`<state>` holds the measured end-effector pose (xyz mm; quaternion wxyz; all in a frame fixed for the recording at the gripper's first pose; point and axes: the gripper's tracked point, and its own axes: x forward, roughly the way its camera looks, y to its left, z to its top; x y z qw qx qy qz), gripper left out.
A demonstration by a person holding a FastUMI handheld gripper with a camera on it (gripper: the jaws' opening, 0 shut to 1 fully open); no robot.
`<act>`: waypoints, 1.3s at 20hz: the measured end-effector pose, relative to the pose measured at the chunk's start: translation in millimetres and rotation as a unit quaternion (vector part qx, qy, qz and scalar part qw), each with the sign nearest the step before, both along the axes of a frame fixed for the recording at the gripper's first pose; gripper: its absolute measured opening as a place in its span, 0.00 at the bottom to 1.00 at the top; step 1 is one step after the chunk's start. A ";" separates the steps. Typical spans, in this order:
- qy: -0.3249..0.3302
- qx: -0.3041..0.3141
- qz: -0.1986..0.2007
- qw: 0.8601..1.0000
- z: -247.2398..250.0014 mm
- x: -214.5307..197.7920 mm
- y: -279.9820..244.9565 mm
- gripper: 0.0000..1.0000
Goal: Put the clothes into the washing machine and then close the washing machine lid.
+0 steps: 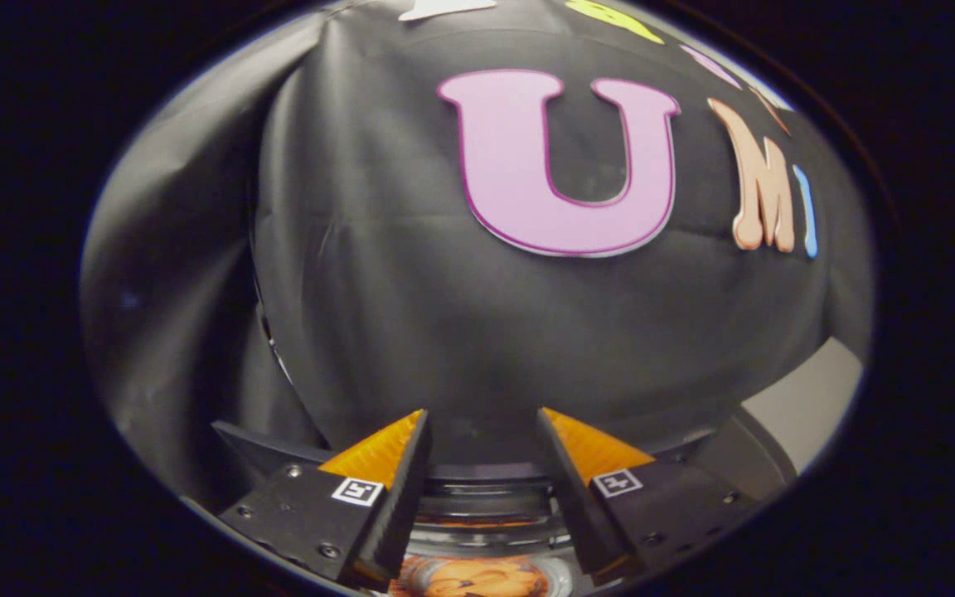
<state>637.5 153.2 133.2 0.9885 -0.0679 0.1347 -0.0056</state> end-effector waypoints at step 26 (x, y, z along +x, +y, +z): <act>0.047 0.059 0.047 0.996 6.2 -2.4 8.5 0.63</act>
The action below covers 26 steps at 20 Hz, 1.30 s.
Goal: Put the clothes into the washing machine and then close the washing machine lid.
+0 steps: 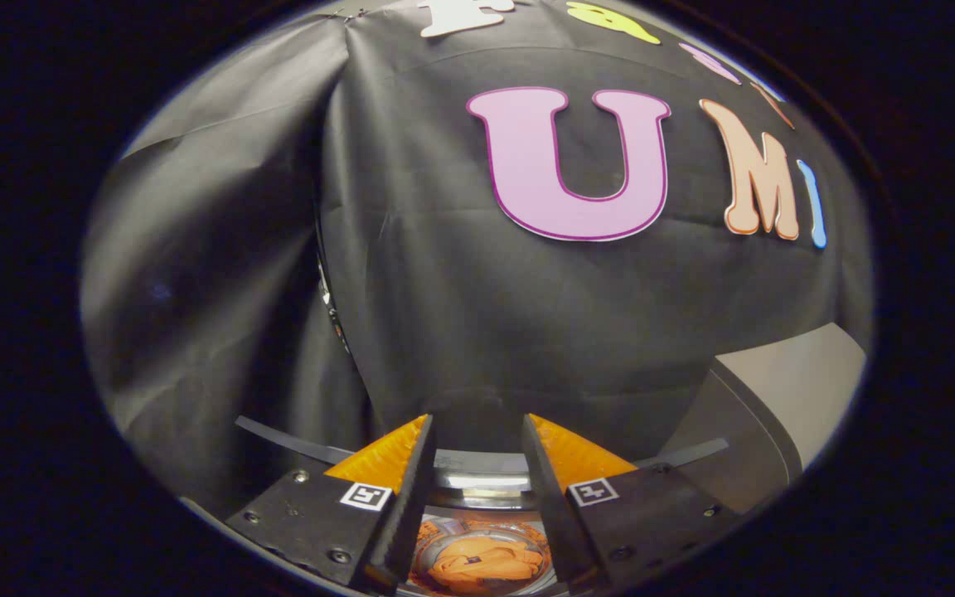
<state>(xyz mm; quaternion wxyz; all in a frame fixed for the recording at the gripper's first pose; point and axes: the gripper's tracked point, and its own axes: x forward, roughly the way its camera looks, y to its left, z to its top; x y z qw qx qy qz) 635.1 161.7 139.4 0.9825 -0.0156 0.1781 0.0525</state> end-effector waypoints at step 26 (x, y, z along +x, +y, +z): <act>-0.058 -0.045 0.055 0.996 17.5 -67.6 11.2 0.85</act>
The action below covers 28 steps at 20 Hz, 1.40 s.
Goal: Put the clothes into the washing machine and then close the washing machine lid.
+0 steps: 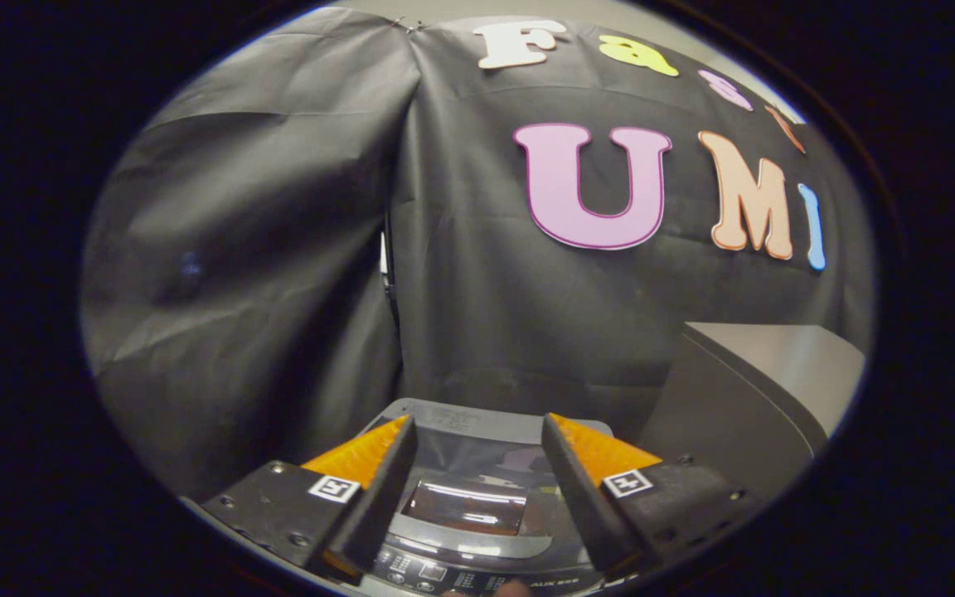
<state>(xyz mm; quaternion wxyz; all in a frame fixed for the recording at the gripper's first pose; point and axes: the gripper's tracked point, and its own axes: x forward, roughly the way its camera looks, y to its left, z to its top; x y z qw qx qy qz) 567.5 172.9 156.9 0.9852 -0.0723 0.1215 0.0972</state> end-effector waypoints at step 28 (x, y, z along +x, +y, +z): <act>-0.094 0.139 -0.103 0.981 -45.4 -282.1 -165.1 0.97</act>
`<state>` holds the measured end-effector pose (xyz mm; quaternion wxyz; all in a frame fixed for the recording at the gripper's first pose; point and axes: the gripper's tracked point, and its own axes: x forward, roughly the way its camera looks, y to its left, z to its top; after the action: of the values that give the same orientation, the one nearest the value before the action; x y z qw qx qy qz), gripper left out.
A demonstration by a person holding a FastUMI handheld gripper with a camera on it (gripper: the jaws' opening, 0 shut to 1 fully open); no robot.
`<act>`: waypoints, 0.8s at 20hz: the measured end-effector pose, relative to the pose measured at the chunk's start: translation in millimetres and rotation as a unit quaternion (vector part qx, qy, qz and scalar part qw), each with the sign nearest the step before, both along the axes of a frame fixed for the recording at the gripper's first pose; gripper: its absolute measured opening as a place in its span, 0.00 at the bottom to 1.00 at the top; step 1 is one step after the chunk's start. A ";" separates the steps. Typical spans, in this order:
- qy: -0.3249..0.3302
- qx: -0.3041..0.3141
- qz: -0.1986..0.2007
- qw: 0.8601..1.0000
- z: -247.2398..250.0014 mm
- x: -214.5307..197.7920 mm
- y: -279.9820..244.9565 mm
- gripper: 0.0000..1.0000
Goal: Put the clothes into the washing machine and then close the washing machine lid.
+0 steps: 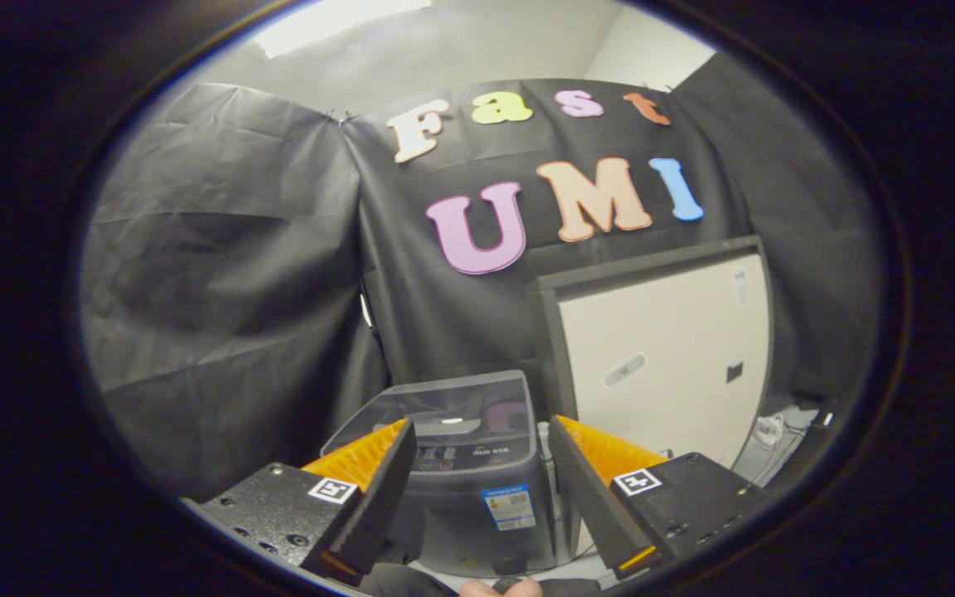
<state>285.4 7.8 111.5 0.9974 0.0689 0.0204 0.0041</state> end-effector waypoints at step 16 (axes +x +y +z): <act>-0.006 -0.069 -0.068 0.995 -55.6 -121.4 -42.9 0.97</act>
<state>164.0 -35.1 55.8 0.9979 0.0007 0.0100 -0.0646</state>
